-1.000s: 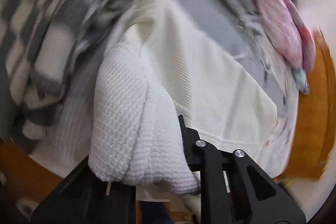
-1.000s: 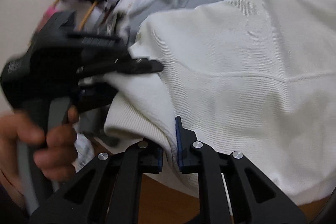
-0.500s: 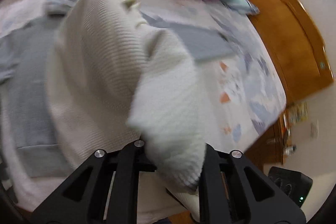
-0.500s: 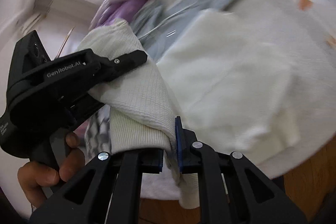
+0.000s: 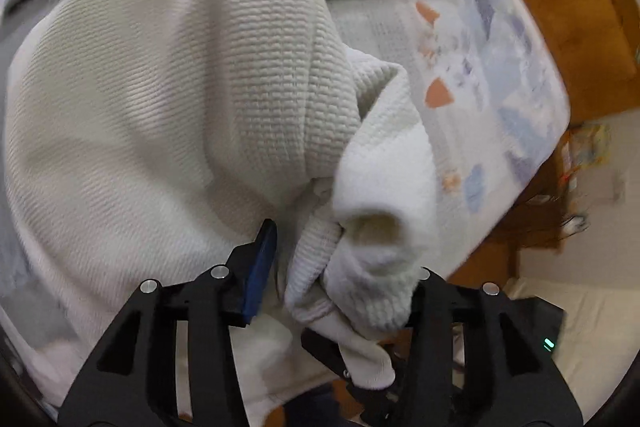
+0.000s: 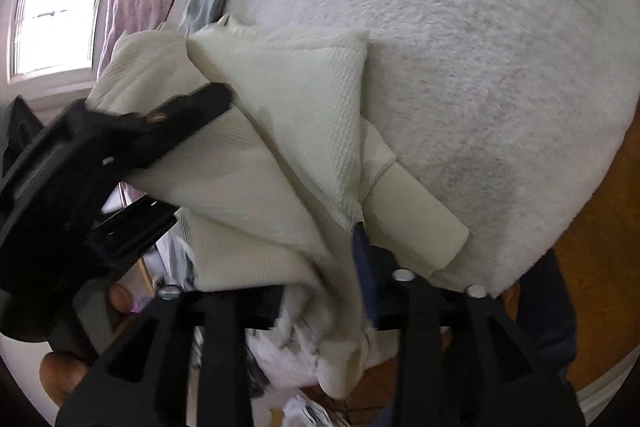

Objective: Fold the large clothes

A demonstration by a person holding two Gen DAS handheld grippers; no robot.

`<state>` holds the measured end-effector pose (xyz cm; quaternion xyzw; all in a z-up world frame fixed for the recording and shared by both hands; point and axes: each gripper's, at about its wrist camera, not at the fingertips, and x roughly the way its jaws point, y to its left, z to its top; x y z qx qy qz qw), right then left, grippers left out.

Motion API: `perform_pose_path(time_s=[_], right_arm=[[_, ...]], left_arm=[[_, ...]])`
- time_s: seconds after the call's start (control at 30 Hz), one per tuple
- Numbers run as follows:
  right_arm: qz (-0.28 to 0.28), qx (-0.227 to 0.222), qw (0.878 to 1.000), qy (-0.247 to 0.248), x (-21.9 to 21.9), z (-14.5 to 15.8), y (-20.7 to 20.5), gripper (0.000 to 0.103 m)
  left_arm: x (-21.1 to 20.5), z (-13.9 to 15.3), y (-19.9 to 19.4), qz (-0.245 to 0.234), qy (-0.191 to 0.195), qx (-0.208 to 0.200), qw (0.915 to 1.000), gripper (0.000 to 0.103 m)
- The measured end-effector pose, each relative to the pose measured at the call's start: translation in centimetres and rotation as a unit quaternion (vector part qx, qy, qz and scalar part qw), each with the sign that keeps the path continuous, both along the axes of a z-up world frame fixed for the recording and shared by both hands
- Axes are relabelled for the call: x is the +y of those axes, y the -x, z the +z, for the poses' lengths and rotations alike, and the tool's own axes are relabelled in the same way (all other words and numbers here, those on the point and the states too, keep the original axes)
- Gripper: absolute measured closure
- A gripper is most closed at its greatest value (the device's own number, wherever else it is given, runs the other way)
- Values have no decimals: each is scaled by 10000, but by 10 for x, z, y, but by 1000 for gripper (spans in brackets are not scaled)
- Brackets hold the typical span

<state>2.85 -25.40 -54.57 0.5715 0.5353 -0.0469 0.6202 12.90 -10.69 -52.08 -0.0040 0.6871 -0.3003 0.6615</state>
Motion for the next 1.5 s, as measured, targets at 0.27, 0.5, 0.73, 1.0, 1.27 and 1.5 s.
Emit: perform_pose_path(time_s=[0.27,0.5,0.73,1.0,1.27,1.5], right_arm=[[381,308,9961,731,-39,25,-4,54],[1593,-980,9653,1824,-19,78,-100,79],[2686,-1164,9353,1986,31,40,-195,86],[2379,-368,9578,1570,-2,-33,-204,103],[2938,-1042,9298,1957,22,46,-240,101],[3263,-711,9150,2264,29,-5,-290,103]], left_arm=[[114,71,-25,1548,1061,-185,9821,20],[187,18,-60,2079,-779,-697,9725,20],[166,-30,-73,1694,-1245,-469,9765,23],[152,-35,-84,1537,-975,-158,9832,22],[179,10,-124,2201,-371,-534,9733,21],[154,-45,-161,2245,-589,-96,9726,20]])
